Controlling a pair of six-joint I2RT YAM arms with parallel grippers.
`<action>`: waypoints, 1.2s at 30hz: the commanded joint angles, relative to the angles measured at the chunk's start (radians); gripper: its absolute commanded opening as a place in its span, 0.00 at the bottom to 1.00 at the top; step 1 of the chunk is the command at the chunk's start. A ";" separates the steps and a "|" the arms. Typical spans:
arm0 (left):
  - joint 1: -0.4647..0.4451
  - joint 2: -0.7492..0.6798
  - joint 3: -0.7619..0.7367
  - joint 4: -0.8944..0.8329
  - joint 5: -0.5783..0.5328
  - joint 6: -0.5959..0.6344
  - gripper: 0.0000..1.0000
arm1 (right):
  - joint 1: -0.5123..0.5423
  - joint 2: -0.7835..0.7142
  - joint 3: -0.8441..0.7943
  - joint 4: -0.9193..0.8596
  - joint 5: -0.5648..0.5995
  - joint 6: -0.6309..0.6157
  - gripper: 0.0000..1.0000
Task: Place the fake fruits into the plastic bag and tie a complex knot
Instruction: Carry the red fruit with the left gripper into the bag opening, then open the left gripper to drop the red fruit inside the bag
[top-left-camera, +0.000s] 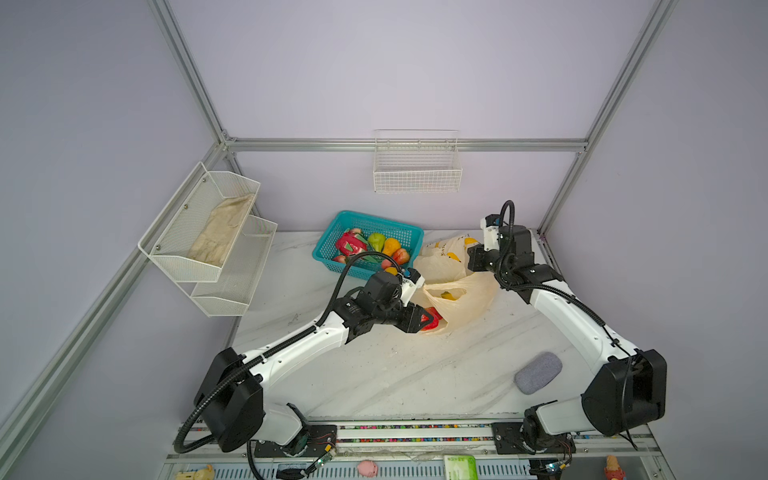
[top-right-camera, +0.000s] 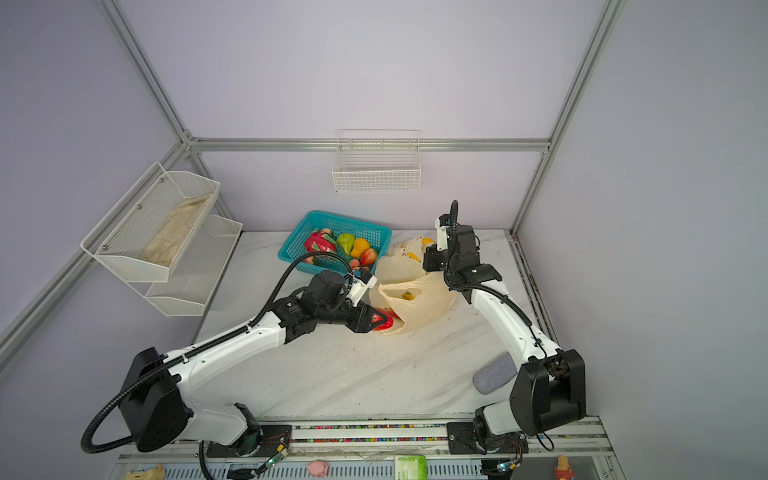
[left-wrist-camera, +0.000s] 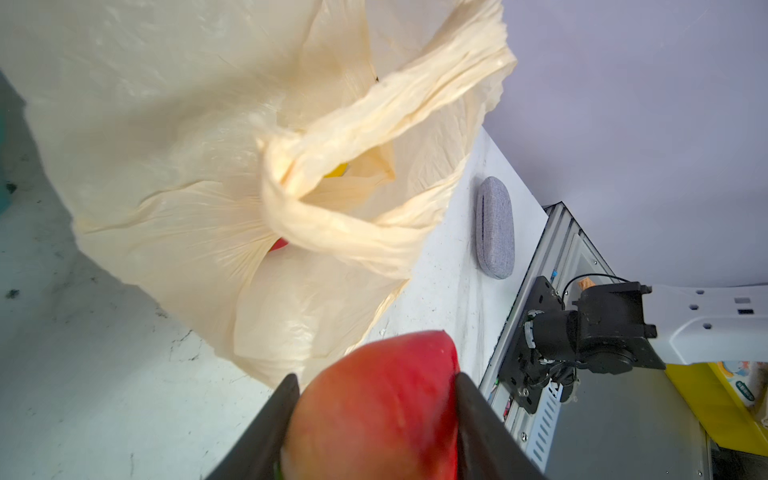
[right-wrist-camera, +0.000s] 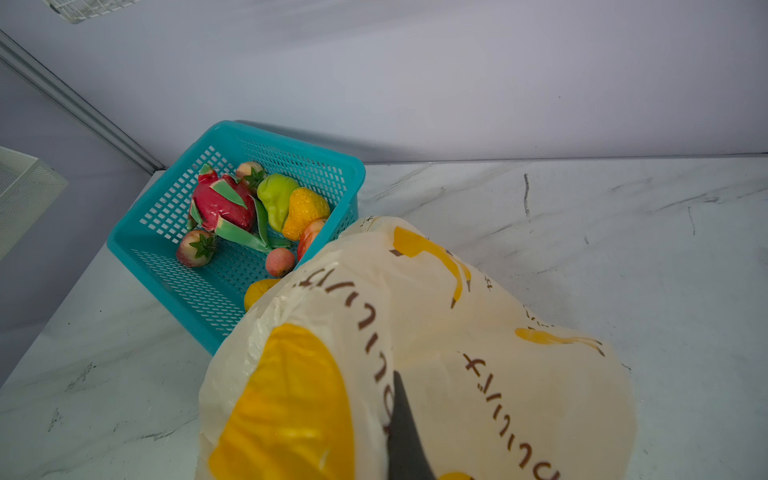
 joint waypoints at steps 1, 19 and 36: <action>0.001 0.079 0.084 0.053 -0.051 -0.030 0.24 | -0.002 -0.014 0.014 -0.007 -0.002 0.005 0.00; -0.046 0.408 0.372 0.089 -0.143 -0.043 0.34 | -0.002 -0.011 0.003 0.004 -0.024 0.008 0.00; -0.043 0.378 0.325 0.160 -0.115 -0.011 0.71 | -0.002 -0.013 0.005 -0.003 -0.017 0.012 0.00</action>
